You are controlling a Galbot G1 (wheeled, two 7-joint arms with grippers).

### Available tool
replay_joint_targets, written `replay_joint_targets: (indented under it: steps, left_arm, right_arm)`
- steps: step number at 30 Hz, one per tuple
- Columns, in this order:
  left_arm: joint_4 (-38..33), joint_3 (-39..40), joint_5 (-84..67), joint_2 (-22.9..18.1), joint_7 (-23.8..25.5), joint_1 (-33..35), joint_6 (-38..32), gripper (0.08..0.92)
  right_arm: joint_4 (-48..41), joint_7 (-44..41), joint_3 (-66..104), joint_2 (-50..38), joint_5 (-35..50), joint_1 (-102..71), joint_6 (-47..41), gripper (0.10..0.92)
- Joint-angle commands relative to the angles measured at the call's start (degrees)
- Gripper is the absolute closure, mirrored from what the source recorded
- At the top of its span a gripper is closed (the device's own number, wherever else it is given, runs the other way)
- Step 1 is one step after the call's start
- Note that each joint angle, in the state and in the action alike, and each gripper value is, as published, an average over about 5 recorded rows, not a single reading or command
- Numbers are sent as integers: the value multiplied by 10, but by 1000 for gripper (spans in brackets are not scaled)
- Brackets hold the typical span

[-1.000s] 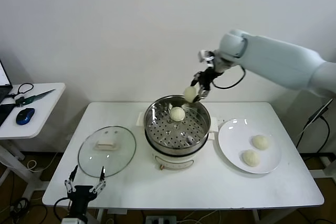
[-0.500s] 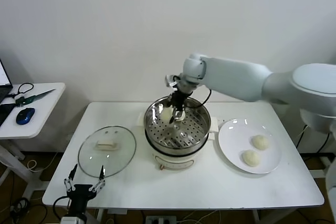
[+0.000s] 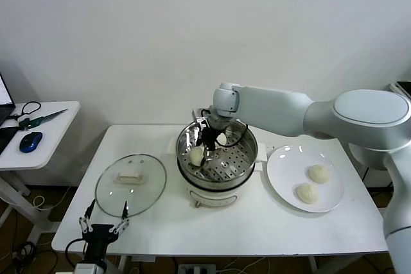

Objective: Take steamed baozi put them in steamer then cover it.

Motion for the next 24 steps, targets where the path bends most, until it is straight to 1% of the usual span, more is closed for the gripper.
replay_joint_targets:
  steps: [1,5,10,14,19,24]
  left_arm:
    - [1,1,3,-1,0,0,2,177]
    - [-2,1,3,-1,0,2,3,177]
    - [-4,-2,3,0,0,5,3,177]
    - [-5,-3,3,-1,0,6,6,177]
    - [-9,-5,4,-2,2,10,8,177]
    - [-9,-3,10,-3,2,10,9,177]
  right_arm:
    - [3,6,3,2,-8,-1,-4,206]
    - [22,-8,9,-28,-15,25,-1,203]
    - [63,-32,10,-99,-17,75,18,203]
    - [104,-48,6,-174,-25,121,33,203]
    - [177,-53,12,-279,-63,137,34,203]
    - [210,-54,20,-374,-102,122,37,203]
